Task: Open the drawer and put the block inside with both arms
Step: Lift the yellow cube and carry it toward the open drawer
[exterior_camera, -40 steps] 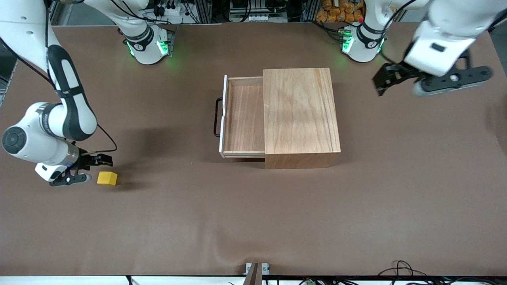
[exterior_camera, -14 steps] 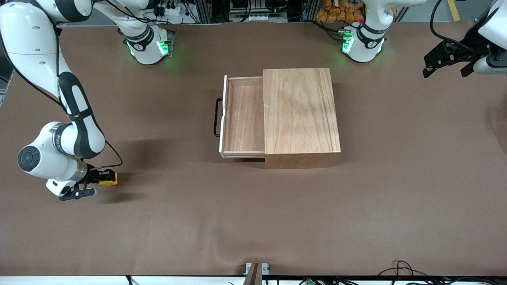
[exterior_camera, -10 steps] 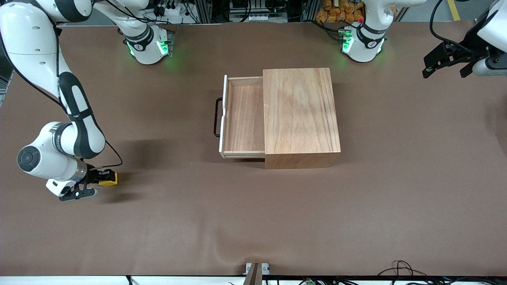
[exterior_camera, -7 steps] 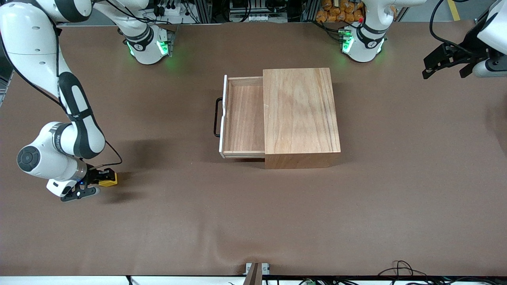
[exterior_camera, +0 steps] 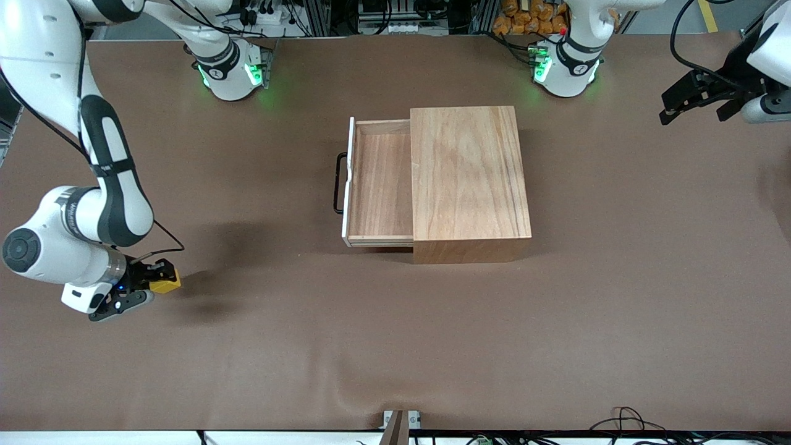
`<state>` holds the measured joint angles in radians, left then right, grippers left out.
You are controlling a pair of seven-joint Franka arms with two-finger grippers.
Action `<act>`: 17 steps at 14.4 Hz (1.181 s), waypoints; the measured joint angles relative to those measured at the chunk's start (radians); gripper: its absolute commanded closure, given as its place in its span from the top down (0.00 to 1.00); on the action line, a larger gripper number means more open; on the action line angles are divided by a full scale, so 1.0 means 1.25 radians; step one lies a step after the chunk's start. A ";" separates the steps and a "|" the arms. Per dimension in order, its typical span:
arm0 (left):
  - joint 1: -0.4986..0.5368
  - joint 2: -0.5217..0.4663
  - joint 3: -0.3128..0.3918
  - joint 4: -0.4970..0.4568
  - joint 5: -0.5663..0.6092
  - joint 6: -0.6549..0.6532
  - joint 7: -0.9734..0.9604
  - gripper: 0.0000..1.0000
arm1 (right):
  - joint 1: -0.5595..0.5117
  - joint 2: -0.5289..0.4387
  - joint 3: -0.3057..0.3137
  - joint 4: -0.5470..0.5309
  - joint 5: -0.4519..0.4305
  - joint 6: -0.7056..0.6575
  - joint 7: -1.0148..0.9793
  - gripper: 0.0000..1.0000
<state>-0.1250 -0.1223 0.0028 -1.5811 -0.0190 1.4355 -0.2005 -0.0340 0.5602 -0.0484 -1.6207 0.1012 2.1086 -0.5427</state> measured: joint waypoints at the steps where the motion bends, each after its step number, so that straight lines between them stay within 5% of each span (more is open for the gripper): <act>1: 0.000 0.000 0.000 0.000 0.000 0.000 0.000 1.00 | 0.017 -0.016 0.001 0.026 0.002 -0.058 0.019 0.00; 5: 0.001 0.000 0.000 0.000 0.000 0.002 -0.001 1.00 | 0.114 -0.071 0.005 0.098 0.012 -0.207 0.193 0.00; 17: 0.003 0.000 0.001 0.000 0.000 0.013 -0.001 1.00 | 0.362 -0.119 0.022 0.125 0.072 -0.224 0.664 0.00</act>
<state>-0.1208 -0.1223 0.0036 -1.5810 -0.0190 1.4512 -0.2020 0.4187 0.4110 -0.0212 -1.4644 0.1912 1.8291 0.2878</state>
